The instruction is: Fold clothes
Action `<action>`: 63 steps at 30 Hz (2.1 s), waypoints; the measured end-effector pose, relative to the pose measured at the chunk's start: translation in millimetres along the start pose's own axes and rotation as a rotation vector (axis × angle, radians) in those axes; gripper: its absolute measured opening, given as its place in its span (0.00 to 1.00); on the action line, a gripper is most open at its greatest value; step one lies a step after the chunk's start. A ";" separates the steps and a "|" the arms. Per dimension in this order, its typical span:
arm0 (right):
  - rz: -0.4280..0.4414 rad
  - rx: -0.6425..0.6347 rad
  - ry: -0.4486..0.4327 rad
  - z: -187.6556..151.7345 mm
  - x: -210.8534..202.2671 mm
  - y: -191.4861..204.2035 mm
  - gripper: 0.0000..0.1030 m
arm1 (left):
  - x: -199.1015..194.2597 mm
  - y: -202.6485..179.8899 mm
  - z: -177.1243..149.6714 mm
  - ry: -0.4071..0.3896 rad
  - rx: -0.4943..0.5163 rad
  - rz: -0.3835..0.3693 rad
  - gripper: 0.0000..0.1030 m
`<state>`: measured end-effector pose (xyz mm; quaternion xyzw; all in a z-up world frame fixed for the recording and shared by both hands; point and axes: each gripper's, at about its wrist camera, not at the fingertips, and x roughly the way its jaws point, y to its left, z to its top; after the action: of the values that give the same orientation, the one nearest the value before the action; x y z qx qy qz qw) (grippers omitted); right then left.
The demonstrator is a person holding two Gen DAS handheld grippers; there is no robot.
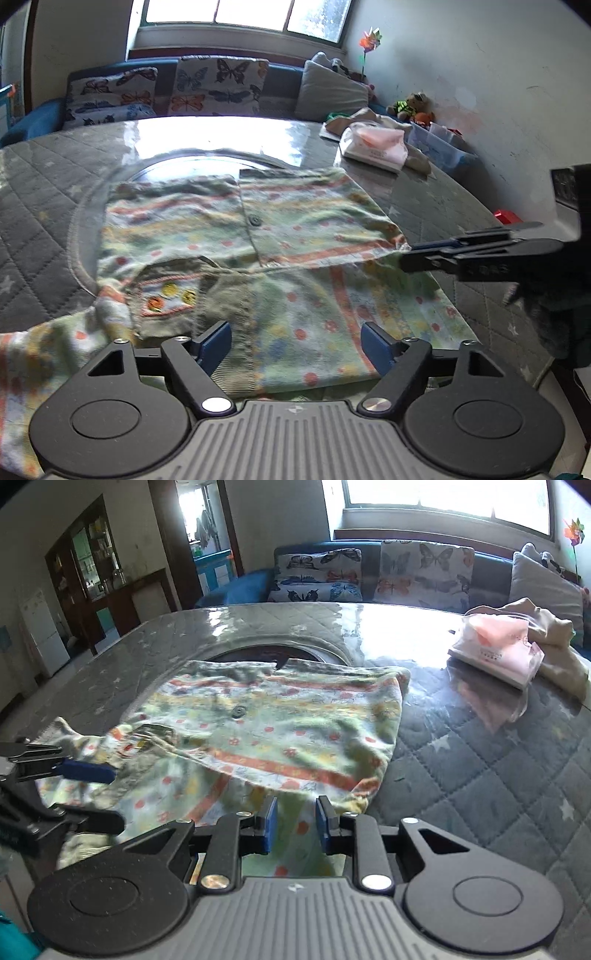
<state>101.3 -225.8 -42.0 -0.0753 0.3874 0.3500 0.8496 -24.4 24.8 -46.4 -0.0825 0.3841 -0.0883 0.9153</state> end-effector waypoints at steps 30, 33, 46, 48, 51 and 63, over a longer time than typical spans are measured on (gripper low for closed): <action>0.189 -0.323 -0.016 7.6 17.7 118.3 0.36 | -93.5 105.6 -38.7 -0.089 -0.279 0.300 0.73; 0.214 -0.379 0.001 4.7 27.8 137.8 0.33 | -106.3 120.5 -47.8 -0.106 -0.325 0.362 0.73; 0.231 -0.424 0.044 -1.7 37.8 156.6 0.31 | -146.9 177.1 -73.5 -0.179 -0.517 0.569 0.74; 0.236 -0.423 0.042 -1.6 34.9 157.0 0.31 | -144.8 184.6 -72.8 -0.180 -0.538 0.598 0.73; 0.233 -0.420 0.039 -1.4 31.2 157.2 0.31 | -141.5 194.4 -73.3 -0.176 -0.576 0.632 0.72; 0.210 -0.370 0.025 -0.3 20.2 143.9 0.37 | -138.2 211.7 -77.0 -0.216 -0.698 0.693 0.49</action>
<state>16.3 -108.0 -36.0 -0.1935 0.3327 0.5006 0.7754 -154.1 255.1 -50.7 -0.2601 0.2986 0.3635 0.8432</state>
